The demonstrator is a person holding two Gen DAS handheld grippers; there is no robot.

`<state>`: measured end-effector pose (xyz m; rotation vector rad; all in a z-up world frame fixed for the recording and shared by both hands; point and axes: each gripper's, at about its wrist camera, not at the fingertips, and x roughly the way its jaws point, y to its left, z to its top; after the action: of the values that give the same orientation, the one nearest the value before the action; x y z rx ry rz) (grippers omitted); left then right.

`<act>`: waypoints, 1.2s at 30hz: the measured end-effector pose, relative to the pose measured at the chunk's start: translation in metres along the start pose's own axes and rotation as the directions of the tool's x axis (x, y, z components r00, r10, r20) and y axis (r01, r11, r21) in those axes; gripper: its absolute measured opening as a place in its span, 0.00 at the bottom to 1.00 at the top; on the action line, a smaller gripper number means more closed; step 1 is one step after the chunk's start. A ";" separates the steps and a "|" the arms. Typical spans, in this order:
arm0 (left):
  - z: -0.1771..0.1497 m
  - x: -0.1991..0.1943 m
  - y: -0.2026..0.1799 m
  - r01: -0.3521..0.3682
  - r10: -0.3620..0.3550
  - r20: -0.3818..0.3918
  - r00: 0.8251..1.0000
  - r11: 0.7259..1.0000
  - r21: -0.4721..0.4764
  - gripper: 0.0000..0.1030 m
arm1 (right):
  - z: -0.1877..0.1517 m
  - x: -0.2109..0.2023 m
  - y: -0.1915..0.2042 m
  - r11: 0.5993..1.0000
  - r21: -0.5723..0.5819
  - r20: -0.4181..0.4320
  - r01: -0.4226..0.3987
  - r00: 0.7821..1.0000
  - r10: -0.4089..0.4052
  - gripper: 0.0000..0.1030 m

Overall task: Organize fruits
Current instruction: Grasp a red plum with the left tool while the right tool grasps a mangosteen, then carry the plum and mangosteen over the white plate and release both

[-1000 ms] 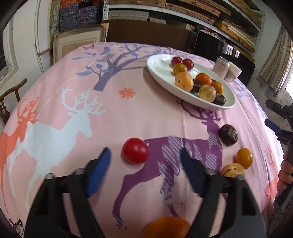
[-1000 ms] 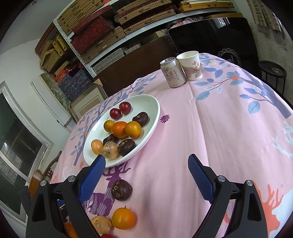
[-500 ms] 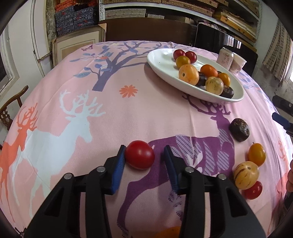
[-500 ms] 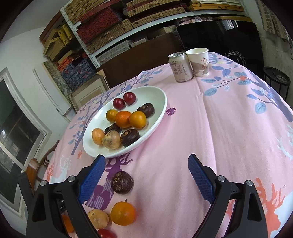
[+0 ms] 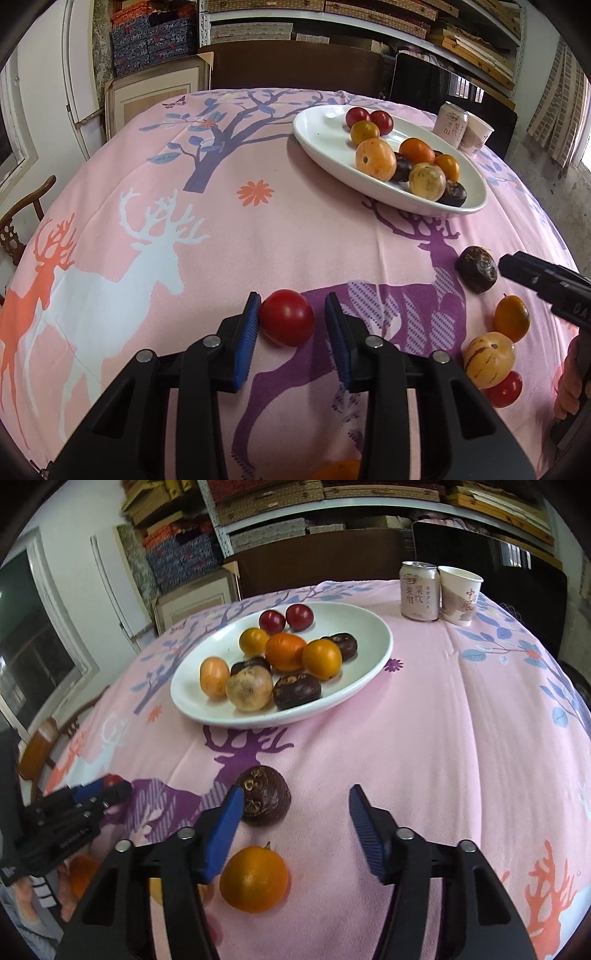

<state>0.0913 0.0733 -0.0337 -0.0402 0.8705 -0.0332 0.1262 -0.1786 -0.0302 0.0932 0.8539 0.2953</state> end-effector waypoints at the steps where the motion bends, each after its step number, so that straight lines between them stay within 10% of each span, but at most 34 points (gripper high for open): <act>1: 0.000 0.000 0.000 0.001 -0.001 0.001 1.000 1.000 0.001 0.34 | -0.001 0.001 0.002 1.000 -0.012 0.000 0.006 1.000 -0.006 0.56; 21: 0.003 0.007 0.007 0.021 -0.022 -0.019 1.000 0.999 -0.033 0.34 | -0.012 0.018 0.045 0.981 -0.194 -0.039 0.029 0.999 -0.037 0.37; 36: -0.004 -0.001 -0.002 0.030 -0.030 0.001 1.000 1.000 0.006 0.27 | -0.004 0.005 0.020 0.996 -0.089 -0.003 -0.007 1.000 0.007 0.25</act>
<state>0.0882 0.0716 -0.0354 -0.0481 0.8688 -0.0640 0.1219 -0.1584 -0.0319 0.0132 0.8426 0.3395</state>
